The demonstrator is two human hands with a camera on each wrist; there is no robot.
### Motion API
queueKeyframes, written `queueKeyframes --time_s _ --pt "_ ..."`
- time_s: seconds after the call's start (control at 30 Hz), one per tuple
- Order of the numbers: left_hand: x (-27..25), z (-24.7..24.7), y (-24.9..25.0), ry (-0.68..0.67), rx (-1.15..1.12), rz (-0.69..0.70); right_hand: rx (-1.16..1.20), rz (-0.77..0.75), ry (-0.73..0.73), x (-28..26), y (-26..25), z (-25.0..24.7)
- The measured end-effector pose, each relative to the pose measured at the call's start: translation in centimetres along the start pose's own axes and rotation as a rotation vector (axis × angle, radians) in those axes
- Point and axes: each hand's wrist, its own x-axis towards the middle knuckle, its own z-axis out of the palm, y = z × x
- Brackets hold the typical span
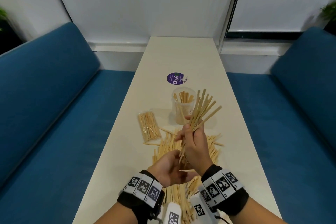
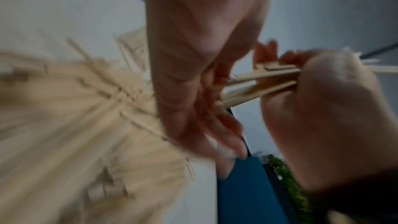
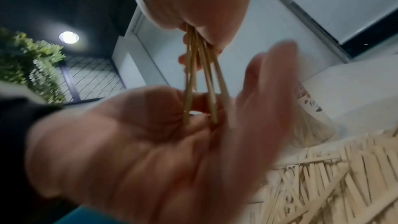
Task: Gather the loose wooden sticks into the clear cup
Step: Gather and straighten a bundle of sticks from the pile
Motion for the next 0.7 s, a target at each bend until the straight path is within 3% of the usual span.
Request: queueKeyframes --time_s 0.1,0.23,0.3,0.4,0.6,0.7 --pt "-0.4 -0.8 0.8 0.026 0.136 0.086 0.198 0.165 -0.045 0.3 -0.1 -0.8" --pt "-0.3 -0.9 3.0 -0.050 -0.043 0.311 0.363 0.394 -0.216 0.0 0.3 -1.0" --pt "-0.6 -0.4 3.9 -0.097 0.004 0.369 0.390 0.443 -0.272 -0.3 0.4 -0.9" --pt "-1.1 0.8 4.0 -0.066 0.127 0.412 0.235 0.455 -0.333 -0.7 0.7 -0.6" --pt "-0.4 1.8 2.7 0.128 0.202 0.518 -0.321 0.289 -0.480 -0.9 1.4 -0.1" --pt "-0.1 2.0 2.2 0.252 0.205 0.508 -0.397 0.303 -0.530 -1.1 1.4 0.2"
